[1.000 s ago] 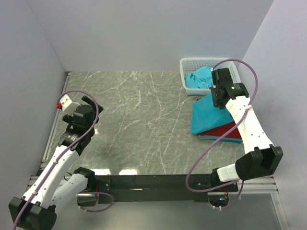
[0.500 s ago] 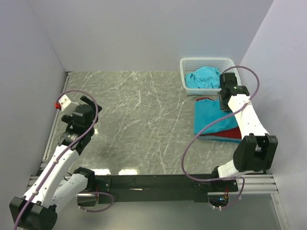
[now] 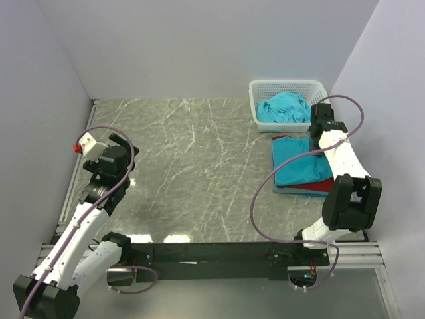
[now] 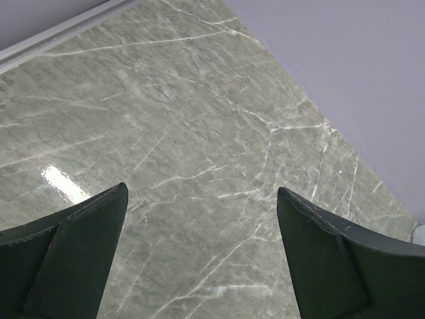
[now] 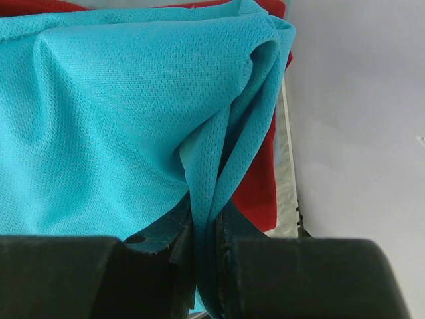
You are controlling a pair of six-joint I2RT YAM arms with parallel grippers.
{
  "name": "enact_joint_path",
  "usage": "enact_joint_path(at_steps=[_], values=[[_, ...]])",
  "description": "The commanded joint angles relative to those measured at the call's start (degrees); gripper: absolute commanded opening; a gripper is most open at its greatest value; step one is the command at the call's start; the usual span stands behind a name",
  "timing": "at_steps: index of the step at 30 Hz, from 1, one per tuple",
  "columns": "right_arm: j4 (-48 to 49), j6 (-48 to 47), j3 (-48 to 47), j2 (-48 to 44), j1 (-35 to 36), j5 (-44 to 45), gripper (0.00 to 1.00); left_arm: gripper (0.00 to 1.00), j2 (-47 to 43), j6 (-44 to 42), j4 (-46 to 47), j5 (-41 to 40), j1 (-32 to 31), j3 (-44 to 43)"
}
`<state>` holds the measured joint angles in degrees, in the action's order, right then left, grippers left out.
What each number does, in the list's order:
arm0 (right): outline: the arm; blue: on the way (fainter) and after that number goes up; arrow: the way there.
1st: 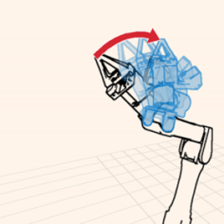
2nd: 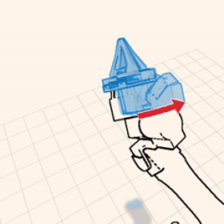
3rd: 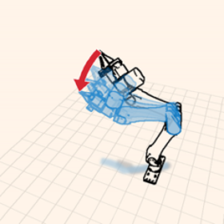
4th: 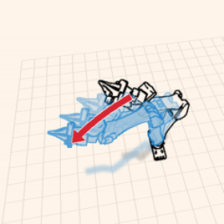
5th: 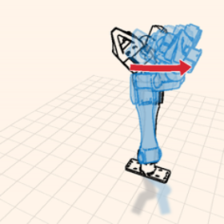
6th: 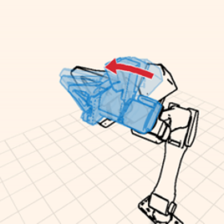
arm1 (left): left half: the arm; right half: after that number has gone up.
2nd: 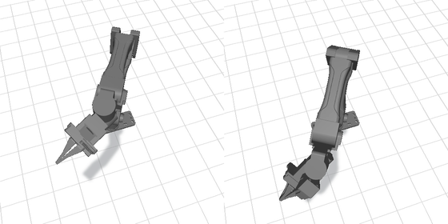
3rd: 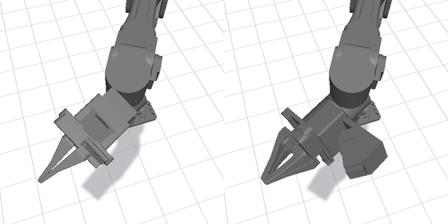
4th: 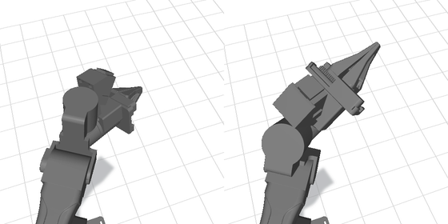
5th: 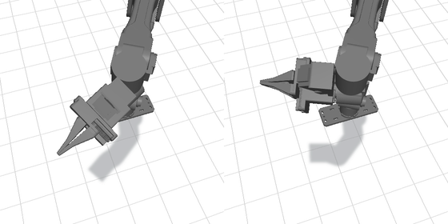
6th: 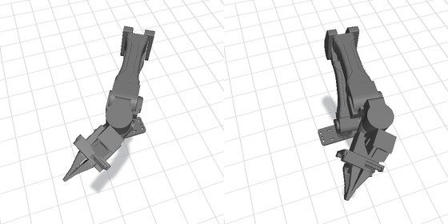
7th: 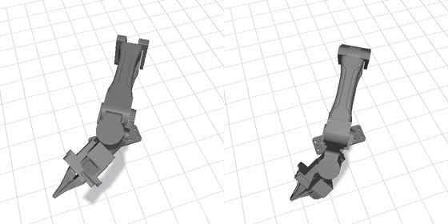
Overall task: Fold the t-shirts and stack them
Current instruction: Neatly place the folded tshirt to the corner
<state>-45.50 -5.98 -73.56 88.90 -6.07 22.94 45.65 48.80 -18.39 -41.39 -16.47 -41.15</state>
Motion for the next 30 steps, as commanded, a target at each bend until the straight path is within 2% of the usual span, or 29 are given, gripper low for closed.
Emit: enact_joint_path(at_steps=[1, 3, 4, 5, 6, 7, 8, 15, 19, 25, 30], values=[[2.7, 1.1, 0.2, 0.6, -0.9, 1.8, 0.0, 0.99, 0.2, 0.1, 0.2, -1.0, 0.3, -0.5], [2.0, 1.9, 0.0, 1.1, -1.1, 2.2, 0.02, 1.0, 0.2, 0.2, 0.2, -1.1, 0.3, -0.4], [1.0, 2.3, -0.4, 1.4, -1.1, 2.3, 0.11, 0.99, 0.2, 0.2, 0.3, -1.0, 0.3, -0.3], [0.5, 2.8, -0.7, 1.5, -1.1, 2.5, 0.39, 1.0, 0.0, 0.2, 0.4, -0.9, 0.3, -0.3], [0.2, 3.9, -0.9, 1.6, -1.1, 3.7, 0.58, 0.99, 0.0, 0.2, 0.6, -0.8, 0.4, -0.2], [0.1, 4.3, -1.0, 1.5, -1.0, 4.1, 0.74, 0.99, 0.0, 0.2, 0.6, -0.7, 0.4, -0.2], [0.2, 4.8, -1.0, 1.2, -1.1, 4.5, 0.85, 0.99, 0.0, 0.2, 0.5, -0.7, 0.3, -0.2], [0.4, 10.5, -3.3, -3.4, -1.1, 5.7, 0.88, 0.99, 1.1, 1.2, -1.6, -1.2, 0.5, -1.5], [1.7, 12.6, -4.3, -9.2, -1.1, 2.4, 0.89, 1.0, 1.2, 1.2, -1.6, -1.5, 0.5, -1.4], [8.9, 13.1, 0.4, -19.4, -1.1, -12.2, 0.9, 0.99, 1.1, 1.8, -3.4, -1.7, 0.5, -3.0], [13.4, 13.4, 4.5, -23.9, -1.1, -24.6, 0.91, 0.99, -0.3, 2.7, -5.6, -0.2, 0.5, -4.4]])
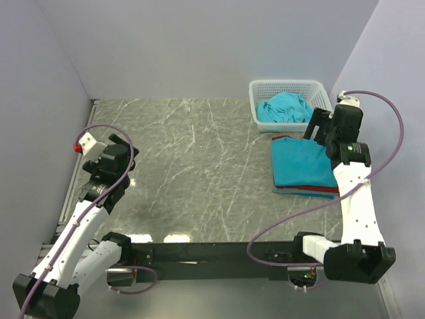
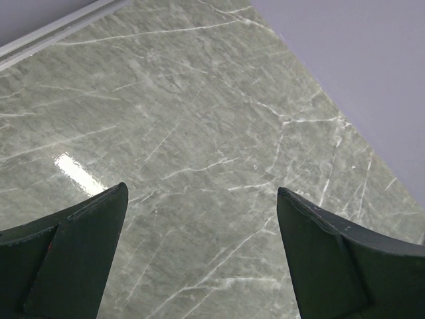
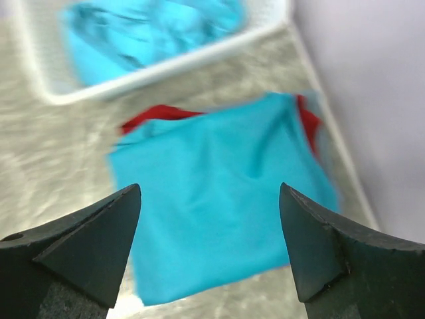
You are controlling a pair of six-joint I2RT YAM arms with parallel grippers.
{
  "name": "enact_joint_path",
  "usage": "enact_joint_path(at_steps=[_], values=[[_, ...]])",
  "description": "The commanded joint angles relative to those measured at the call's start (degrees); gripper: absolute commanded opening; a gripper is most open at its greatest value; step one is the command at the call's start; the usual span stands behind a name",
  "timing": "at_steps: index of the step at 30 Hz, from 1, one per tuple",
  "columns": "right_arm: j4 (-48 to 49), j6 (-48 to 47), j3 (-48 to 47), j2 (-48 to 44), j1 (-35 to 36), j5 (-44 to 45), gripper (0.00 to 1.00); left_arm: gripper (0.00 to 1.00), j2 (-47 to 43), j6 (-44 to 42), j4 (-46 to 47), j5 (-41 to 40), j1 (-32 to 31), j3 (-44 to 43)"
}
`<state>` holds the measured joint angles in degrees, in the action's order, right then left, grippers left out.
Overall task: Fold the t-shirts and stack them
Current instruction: Neatly place the folded tshirt to the corner
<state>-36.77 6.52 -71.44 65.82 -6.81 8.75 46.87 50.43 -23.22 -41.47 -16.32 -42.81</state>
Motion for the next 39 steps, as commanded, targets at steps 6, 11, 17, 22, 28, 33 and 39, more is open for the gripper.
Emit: enact_joint_path(at_steps=[6, 11, 17, 22, 28, 33, 39], values=[[9.0, 2.5, 4.5, 2.8, -0.3, -13.1, 0.91, 0.99, -3.9, 1.2, 0.1, 2.6, 0.3, -2.5], [6.4, 4.9, 1.8, 11.7, -0.7, -6.5, 0.92, 0.99, -2.8, 1.4, -0.7, 2.8, 0.3, -3.2], [10.4, 4.0, 1.7, 18.5, -2.6, -1.8, 0.93, 0.99, -0.6, 0.5, -0.2, 3.1, 0.3, -3.4], [13.8, 3.2, -0.4, 23.7, -5.3, -3.0, 0.93, 0.99, 0.8, 0.6, -0.5, 3.0, 0.3, -3.8], [15.9, 1.9, -0.7, 28.0, -7.4, -6.3, 0.94, 1.0, 1.0, 0.5, 0.2, 2.2, 0.4, -3.6], [15.9, 1.3, -1.7, 30.8, -9.2, -7.1, 0.94, 0.99, 1.4, 0.5, 0.6, 2.6, 0.4, -3.3], [15.2, 0.8, -2.4, 30.1, -10.0, -8.5, 0.95, 0.99, 1.3, 0.5, 0.2, 2.5, 0.4, -3.6]])
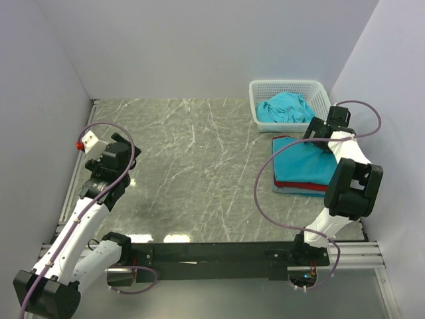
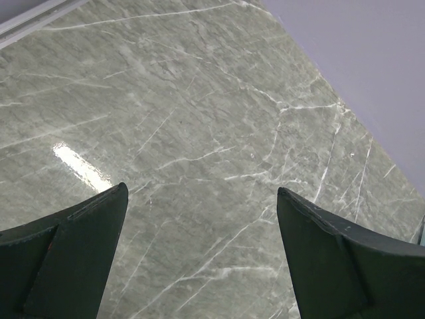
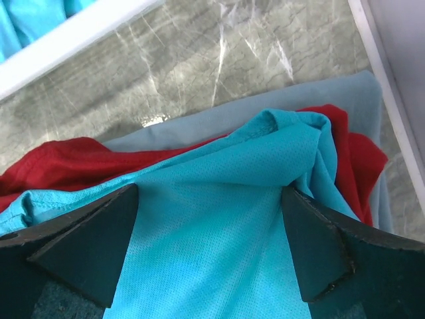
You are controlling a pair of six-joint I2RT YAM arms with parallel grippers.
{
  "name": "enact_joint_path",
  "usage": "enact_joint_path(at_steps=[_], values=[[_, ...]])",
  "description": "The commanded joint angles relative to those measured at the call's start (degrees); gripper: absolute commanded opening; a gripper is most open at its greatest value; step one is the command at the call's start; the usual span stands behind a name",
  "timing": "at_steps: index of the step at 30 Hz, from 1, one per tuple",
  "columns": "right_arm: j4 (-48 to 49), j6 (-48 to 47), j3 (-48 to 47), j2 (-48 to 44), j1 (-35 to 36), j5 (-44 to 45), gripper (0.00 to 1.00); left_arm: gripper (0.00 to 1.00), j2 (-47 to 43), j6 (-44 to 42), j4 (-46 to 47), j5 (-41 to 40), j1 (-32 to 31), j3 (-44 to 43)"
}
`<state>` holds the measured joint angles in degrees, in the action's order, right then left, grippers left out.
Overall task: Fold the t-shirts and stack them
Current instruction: Neatly place the folded tshirt to the corner
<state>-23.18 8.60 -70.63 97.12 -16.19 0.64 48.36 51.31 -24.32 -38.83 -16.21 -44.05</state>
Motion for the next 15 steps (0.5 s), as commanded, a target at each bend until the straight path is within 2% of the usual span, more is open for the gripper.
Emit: enact_joint_path(at_steps=[1, 9, 15], values=[[1.3, -1.3, -3.7, -1.6, -0.6, -1.5, 0.95, 1.0, -0.4, -0.2, 1.3, 0.0, 0.3, -2.4], [-1.8, -1.2, -10.3, -4.3, -1.0, 6.3, 0.95, 0.99, -1.5, -0.5, 1.1, 0.2, 0.3, -2.3], [-6.1, -1.3, -16.6, -5.4, -1.8, 6.0, 0.95, 1.0, -2.0, -0.1, 0.3, 0.9, 0.3, -2.4]])
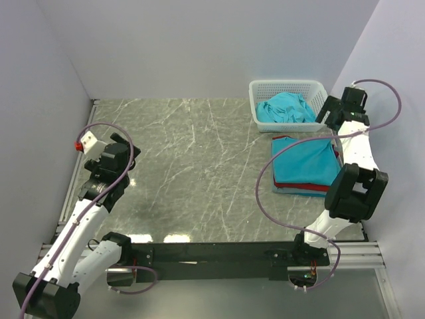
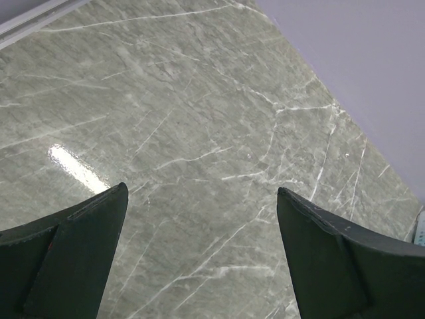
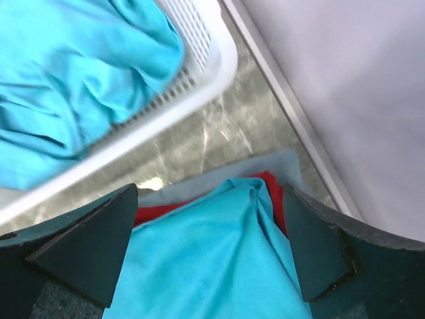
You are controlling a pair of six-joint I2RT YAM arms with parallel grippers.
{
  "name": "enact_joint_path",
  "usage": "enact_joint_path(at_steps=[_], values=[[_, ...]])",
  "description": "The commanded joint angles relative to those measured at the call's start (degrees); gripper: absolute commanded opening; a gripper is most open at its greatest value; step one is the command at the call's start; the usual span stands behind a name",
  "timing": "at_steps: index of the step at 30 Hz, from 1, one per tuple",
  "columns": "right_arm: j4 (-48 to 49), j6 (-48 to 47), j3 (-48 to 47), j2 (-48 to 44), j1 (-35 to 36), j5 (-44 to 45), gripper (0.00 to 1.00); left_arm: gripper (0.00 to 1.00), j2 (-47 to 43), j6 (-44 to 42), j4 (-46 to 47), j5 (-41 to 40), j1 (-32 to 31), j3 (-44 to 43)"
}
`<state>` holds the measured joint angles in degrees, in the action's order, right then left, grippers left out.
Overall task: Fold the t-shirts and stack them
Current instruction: Neatly place the folded tshirt to the corner, then reset both grippers
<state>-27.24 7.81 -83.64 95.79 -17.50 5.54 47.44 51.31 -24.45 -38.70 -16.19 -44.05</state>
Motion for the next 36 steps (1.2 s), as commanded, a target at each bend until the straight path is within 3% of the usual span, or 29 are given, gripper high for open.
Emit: enact_joint_path(at_steps=[1, 4, 8, 12, 17, 22, 29, 36], values=[[-2.1, -0.2, -3.5, -4.9, -0.5, -1.9, 0.96, 0.99, -1.5, -0.1, 0.5, 1.0, 0.3, -2.4], [-1.3, 2.3, -0.1, -10.2, -0.3, -8.0, 0.96, 0.99, -2.5, -0.6, 1.8, 2.4, 0.3, -1.9], [6.5, 7.7, 11.2, -19.2, 0.2, -24.1, 0.96, 0.99, -3.4, -1.5, 3.1, 5.1, 0.3, -1.8], [16.8, 11.4, 27.9, -31.3, 4.3, -29.5, 0.96, 0.99, -3.1, -1.7, 5.1, 11.2, 0.3, -1.2], [23.1, 14.3, 38.5, -38.2, 15.6, -31.4, 0.96, 0.99, -2.1, -1.3, 9.8, 16.4, 0.3, 0.5], [27.1, 16.8, 41.6, -39.6, 17.1, -37.6, 0.96, 0.99, -4.0, -1.4, 7.4, 15.3, 0.3, 0.7], [32.3, 16.5, 46.1, -45.1, 17.1, -36.7, 0.96, 0.99, -10.2, 0.7, 7.0, 13.9, 0.3, 3.9], [29.7, 15.8, 45.4, -45.9, 17.1, -35.5, 0.97, 0.99, -12.7, 2.1, 4.5, 12.1, 0.3, 3.4]])
